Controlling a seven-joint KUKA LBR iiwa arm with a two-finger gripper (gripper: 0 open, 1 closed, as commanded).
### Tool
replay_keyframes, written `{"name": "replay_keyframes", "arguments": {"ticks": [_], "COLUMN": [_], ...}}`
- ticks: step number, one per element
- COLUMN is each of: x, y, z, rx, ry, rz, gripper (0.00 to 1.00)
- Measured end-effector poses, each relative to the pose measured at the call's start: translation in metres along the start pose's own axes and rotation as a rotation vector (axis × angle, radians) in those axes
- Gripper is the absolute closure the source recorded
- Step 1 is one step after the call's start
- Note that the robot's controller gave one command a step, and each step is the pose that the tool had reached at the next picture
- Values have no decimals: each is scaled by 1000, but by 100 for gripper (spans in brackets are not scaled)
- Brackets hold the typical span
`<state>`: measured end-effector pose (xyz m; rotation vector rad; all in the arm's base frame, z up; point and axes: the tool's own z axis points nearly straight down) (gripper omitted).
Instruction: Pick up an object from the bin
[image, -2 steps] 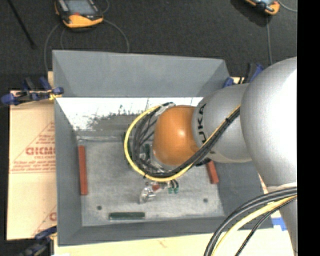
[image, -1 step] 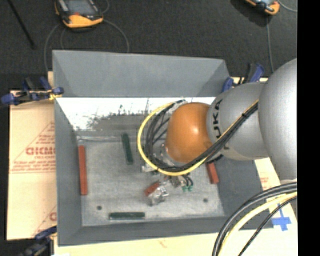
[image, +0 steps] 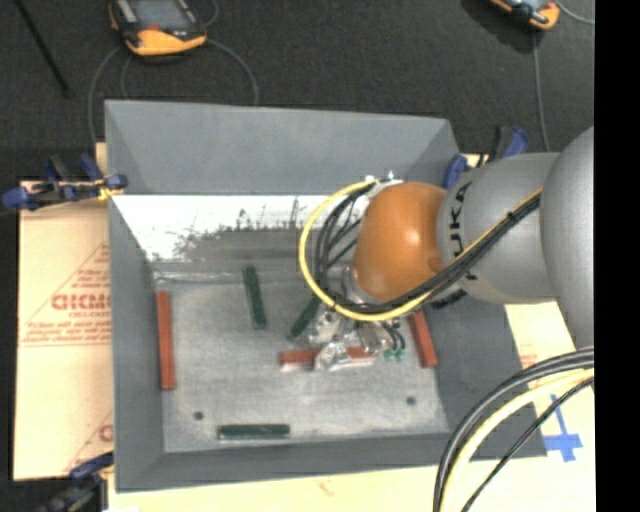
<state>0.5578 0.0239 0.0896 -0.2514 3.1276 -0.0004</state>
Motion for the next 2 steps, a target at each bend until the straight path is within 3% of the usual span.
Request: {"name": "replay_keyframes", "arguments": {"ticks": [1,2], "x": [0,-5], "y": [0,7], "z": [0,-171], "rx": [0,1], "ry": [0,-8], "rz": [1,0], "gripper": [100,100]}}
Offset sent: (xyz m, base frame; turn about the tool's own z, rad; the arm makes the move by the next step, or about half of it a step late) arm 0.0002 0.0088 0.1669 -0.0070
